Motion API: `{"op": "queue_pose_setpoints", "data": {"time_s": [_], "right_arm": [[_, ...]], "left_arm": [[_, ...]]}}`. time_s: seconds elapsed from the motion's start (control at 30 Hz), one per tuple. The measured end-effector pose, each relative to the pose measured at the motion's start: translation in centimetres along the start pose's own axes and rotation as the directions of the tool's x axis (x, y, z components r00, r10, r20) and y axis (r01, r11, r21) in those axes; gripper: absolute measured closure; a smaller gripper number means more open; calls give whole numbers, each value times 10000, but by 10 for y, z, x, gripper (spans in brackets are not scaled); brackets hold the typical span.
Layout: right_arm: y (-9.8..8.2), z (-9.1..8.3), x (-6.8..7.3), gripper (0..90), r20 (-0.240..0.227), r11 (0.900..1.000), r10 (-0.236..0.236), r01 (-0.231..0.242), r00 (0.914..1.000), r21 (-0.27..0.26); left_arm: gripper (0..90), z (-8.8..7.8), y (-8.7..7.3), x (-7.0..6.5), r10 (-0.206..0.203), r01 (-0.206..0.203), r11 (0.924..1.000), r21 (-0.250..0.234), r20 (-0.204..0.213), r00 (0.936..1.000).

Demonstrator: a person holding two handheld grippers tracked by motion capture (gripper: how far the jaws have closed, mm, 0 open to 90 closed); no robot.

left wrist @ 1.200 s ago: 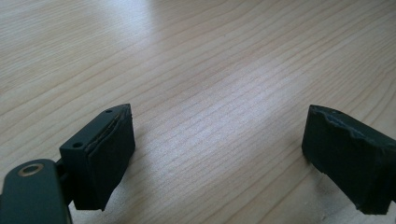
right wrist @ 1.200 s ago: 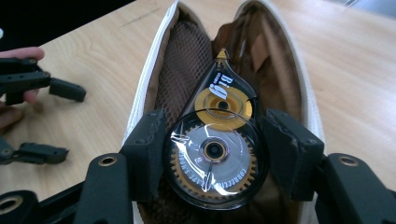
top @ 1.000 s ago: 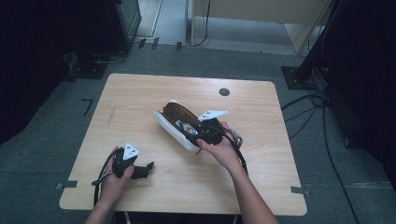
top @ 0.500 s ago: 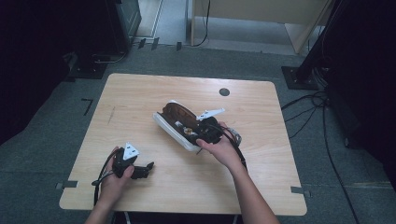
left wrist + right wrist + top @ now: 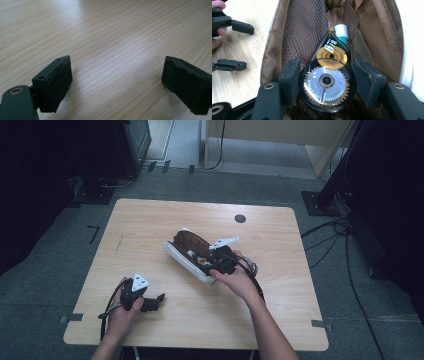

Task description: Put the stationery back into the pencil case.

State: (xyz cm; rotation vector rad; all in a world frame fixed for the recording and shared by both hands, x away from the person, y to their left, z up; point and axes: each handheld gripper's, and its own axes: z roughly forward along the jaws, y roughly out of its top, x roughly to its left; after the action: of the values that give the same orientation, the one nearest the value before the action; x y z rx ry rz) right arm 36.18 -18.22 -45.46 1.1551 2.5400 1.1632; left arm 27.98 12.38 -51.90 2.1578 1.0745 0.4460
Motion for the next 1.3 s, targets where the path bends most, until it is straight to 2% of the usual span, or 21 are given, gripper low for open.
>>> {"op": "queue_pose_setpoints", "data": {"time_s": [0.17, 0.43, 0.53, 0.83, 1.0, 1.3], "right_arm": [[-2, -1, 1, 408, 105, 9998, -188, 189, 9998, -81], [-4, -3, 2, 388, 298, 9994, -200, 208, 9994, -267], [-4, -4, 3, 378, 446, 9988, -379, 393, 9983, -298], [-3, -13, 5, 435, 731, 9962, -543, 591, 9958, -647], [-1, -23, 7, 475, 909, 9910, -654, 754, 9937, -1106], [0, -47, 11, 474, 1306, 9751, -773, 1023, 9884, -1968]], "left_arm": [[97, 0, 0, 0, -3, 3, 10000, 0, 1, 10000], [97, 0, 0, 0, 2, -2, 10000, 1, 2, 10000], [97, 0, 0, 0, 4, -4, 10000, 2, 3, 10000], [97, 0, 0, 0, 27, -27, 10000, 0, -10, 10000], [97, 0, 0, 0, -4, 4, 10000, -7, -2, 10000], [97, 0, 0, 0, -8, 8, 10000, -6, 3, 10000]]}}
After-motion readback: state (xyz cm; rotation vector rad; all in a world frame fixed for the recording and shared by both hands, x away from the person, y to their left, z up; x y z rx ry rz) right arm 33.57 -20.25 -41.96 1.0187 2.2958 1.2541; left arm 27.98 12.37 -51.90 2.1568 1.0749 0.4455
